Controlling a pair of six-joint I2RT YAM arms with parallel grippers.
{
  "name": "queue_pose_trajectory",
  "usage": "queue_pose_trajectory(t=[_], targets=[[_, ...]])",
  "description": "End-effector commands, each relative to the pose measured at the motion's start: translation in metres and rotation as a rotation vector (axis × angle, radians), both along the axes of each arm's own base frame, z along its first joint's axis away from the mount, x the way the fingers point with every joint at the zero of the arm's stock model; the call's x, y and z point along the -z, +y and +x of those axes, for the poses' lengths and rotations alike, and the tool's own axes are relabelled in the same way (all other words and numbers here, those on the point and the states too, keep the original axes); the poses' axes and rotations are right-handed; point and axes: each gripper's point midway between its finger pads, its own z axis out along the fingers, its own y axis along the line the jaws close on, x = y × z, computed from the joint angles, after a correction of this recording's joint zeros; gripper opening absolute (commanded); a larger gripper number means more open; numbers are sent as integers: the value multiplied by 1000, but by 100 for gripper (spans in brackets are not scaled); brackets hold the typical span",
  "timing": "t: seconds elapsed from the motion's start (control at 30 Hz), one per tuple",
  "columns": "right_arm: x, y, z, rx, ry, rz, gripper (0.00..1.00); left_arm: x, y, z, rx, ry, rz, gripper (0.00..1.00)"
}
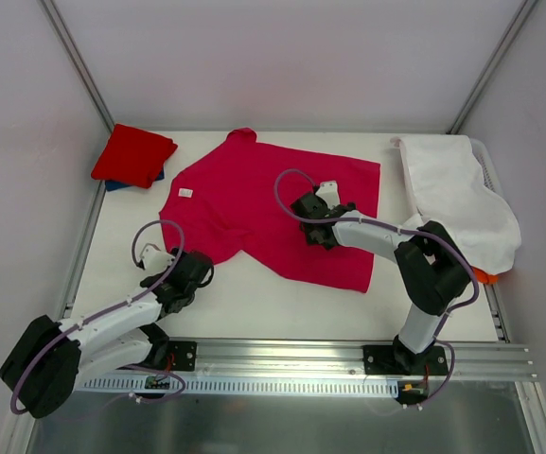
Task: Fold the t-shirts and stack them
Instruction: Flatten the tshirt out
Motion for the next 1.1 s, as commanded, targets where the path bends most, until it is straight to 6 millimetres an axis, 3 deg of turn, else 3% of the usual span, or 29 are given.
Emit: queue_pose_trajectory(t=[0.0,0.1,0.13,0.2,0.43,0.57,0.7,0.77,0.83,0.87,0.9,0.97,1.0,1.03,1.07], targets=[[-11,2,6,17,-34,-1,100,21,23,-19,-27,119,143,55],[-10,2,6,15,-33,-5,100,20,23,-16,-24,123,164,43],[-10,3,7,16,-35,-4,99,20,23,-16,-24,128,167,31],[-9,2,6,16,-31,-6,99,20,22,-15,-21,132,170,20],[-10,3,7,19,-33,0,99,16,21,-11,4,135,207,0],[-20,9,2,7,-35,38,100,-6,17,1,99,109,285,0],[-48,16,-17,-20,-57,78,99,-29,19,8,154,69,351,0],[-60,7,-36,62,-94,169,99,-42,23,9,162,36,359,0],[-58,13,-53,92,-97,319,99,-50,28,7,167,9,357,0],[-77,19,-58,82,-155,439,99,-53,30,7,168,-4,355,0],[-58,8,-73,93,-128,448,99,-60,34,8,173,-22,360,0],[-66,4,-89,114,-166,563,100,-65,37,8,188,-35,366,0],[-51,-8,-101,131,-148,556,99,-68,40,8,195,-40,373,0],[-59,-11,-108,153,-177,629,99,-69,40,7,202,-40,372,0],[-42,-21,-119,175,-159,628,99,-69,43,7,199,-41,369,0]])
